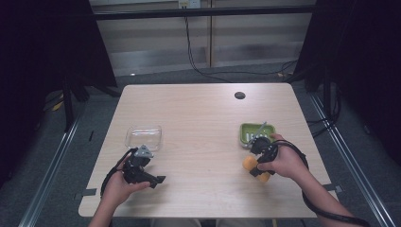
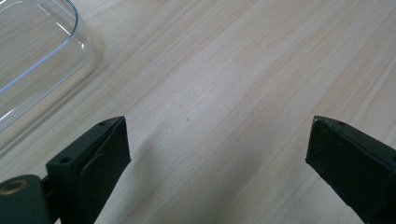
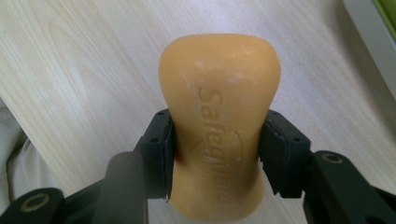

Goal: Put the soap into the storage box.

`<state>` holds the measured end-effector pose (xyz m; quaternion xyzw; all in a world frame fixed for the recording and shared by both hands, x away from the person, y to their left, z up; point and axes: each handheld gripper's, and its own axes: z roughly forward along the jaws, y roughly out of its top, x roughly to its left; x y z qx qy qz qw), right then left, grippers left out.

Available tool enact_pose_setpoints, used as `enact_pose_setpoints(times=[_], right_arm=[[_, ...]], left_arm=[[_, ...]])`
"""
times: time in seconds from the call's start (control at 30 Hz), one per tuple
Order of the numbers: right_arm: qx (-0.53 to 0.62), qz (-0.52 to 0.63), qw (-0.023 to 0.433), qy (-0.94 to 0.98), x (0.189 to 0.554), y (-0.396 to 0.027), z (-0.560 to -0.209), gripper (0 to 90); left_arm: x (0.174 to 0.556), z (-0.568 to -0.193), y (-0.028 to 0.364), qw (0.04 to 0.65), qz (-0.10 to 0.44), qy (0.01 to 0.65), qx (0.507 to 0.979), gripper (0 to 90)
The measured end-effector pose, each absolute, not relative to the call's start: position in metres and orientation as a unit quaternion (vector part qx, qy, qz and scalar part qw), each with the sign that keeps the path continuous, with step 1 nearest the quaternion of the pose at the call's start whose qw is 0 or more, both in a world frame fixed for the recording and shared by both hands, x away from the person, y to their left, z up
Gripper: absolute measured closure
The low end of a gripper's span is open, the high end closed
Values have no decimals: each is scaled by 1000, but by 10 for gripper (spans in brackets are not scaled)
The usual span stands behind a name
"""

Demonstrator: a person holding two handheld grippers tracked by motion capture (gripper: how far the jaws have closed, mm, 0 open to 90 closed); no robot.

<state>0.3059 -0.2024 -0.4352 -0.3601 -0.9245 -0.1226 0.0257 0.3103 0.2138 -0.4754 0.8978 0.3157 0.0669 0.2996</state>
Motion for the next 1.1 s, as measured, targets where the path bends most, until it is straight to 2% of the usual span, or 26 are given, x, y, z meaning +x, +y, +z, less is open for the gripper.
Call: enact_pose_setpoints(times=[1.1], right_arm=[[-369,-135,32,-919,317,-217,-416,505]], left_arm=[[313,-474,212,300,67,309,900,58]])
